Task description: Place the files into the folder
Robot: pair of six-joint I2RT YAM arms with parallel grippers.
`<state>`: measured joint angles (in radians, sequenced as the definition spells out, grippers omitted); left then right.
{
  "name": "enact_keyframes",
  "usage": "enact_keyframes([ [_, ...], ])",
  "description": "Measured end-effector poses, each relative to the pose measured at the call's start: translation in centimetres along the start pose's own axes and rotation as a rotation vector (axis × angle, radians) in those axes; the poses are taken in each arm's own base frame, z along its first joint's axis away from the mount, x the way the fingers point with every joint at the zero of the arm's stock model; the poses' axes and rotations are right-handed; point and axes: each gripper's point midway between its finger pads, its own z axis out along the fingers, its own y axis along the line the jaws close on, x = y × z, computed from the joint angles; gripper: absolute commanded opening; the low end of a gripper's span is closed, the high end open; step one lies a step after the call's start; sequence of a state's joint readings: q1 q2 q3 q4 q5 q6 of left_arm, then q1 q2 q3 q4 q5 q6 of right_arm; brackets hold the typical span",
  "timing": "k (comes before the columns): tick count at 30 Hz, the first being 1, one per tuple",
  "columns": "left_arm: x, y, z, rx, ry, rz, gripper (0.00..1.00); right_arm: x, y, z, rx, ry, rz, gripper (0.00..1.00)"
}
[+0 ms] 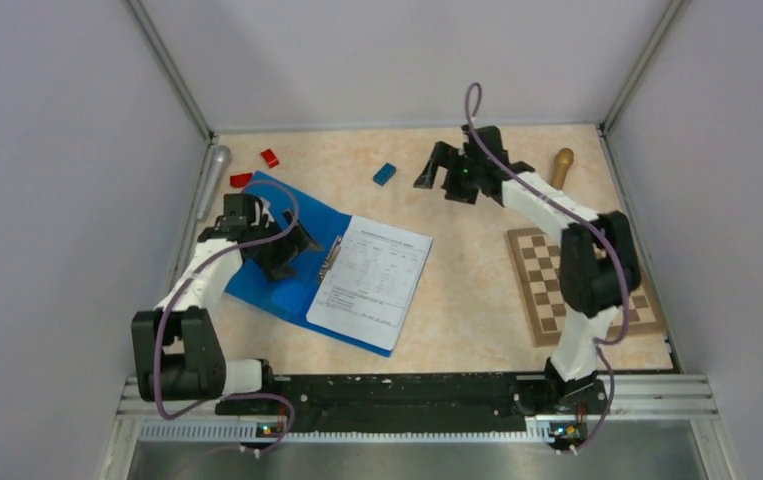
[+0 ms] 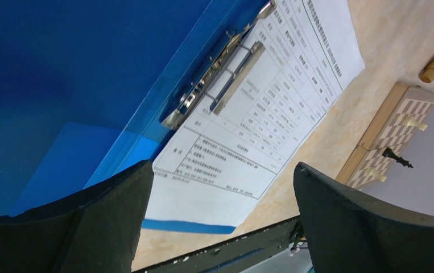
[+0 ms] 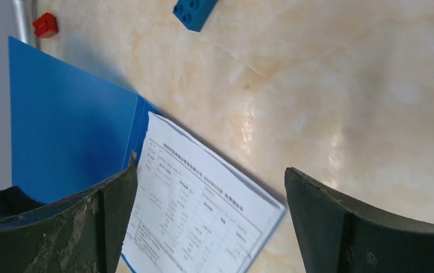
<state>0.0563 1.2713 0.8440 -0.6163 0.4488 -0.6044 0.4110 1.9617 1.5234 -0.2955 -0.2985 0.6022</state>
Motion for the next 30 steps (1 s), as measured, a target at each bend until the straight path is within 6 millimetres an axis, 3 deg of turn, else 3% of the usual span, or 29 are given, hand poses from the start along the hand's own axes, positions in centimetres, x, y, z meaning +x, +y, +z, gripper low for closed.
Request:
enact_keyframes([
  [2,-0.4,-0.3,1.4,-0.006,0.028,0.008,0.97,-0.5,-1.0,-3.4,0.011,-0.07,0.042,0.99],
  [4,-0.8,-0.5,2.7,-0.007,0.045,0.016,0.97,0.7,-1.5,-5.3,-0.001,-0.104,0.079,0.99],
  [6,-1.0,-0.8,4.0,-0.006,0.059,0.03,0.97,4.6,-2.5,-6.3,-0.002,-0.08,0.149,0.99],
  [10,-1.3,-1.3,5.3,0.007,0.063,0.05,0.97,12.8,-6.0,-5.9,0.07,0.043,0.297,0.99],
  [12,-1.3,-1.5,5.8,0.015,0.065,0.052,0.97,15.7,-6.5,-5.9,0.089,0.093,0.36,0.99],
  [16,-1.5,-2.0,6.6,0.045,0.067,0.056,0.97,15.7,-4.7,-6.7,0.043,0.045,0.37,0.99],
  [21,-0.4,-2.7,8.1,0.066,0.102,0.073,0.97,15.9,-4.7,-6.9,0.036,0.03,0.407,0.99],
  [25,0.9,-3.5,9.0,0.094,0.143,0.082,0.97,17.7,-5.5,-6.8,0.04,0.045,0.454,0.98],
  [30,1.6,-4.1,9.7,0.112,0.152,0.092,0.97,18.3,-4.6,-6.7,0.022,0.051,0.461,0.98],
])
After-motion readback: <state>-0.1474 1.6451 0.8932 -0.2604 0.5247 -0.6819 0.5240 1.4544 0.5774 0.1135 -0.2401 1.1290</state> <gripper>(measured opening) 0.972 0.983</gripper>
